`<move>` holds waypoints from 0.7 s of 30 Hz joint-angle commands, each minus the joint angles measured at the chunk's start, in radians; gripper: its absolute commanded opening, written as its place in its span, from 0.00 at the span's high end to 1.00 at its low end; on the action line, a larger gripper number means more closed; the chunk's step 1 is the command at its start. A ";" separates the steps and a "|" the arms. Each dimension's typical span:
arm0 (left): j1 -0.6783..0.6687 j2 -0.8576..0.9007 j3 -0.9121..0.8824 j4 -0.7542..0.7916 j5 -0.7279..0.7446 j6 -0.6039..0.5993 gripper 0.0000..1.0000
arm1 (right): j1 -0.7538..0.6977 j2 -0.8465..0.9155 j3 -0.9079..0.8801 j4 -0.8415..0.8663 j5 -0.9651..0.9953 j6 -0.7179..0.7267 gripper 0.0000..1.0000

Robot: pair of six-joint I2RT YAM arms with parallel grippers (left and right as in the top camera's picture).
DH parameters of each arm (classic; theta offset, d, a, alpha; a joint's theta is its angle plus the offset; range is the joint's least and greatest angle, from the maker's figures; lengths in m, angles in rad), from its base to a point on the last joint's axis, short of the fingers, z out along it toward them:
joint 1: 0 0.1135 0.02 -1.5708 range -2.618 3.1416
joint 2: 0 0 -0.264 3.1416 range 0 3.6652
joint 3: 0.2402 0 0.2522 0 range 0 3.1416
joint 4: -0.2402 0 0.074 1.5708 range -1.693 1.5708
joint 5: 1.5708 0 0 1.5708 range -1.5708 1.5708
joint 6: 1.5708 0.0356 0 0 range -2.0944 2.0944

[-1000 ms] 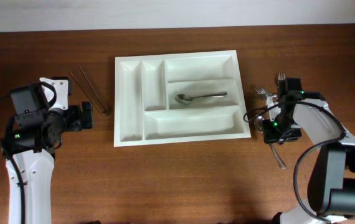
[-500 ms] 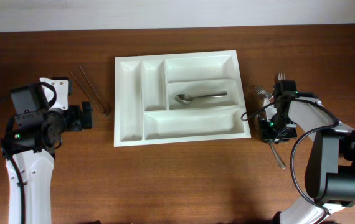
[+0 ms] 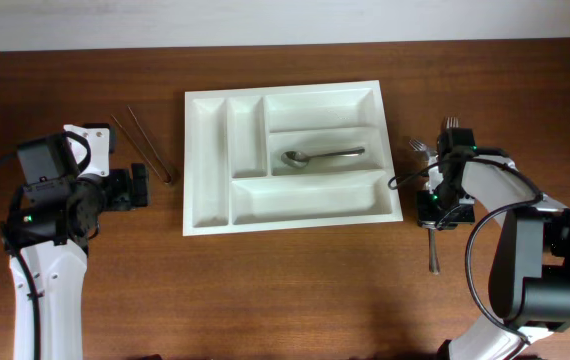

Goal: Pack container
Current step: 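Carry the spoon into the middle compartment beside the first spoon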

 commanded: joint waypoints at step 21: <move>0.004 0.002 0.016 -0.001 0.000 0.013 0.01 | 0.373 -0.325 0.231 0.035 -0.036 -0.449 0.96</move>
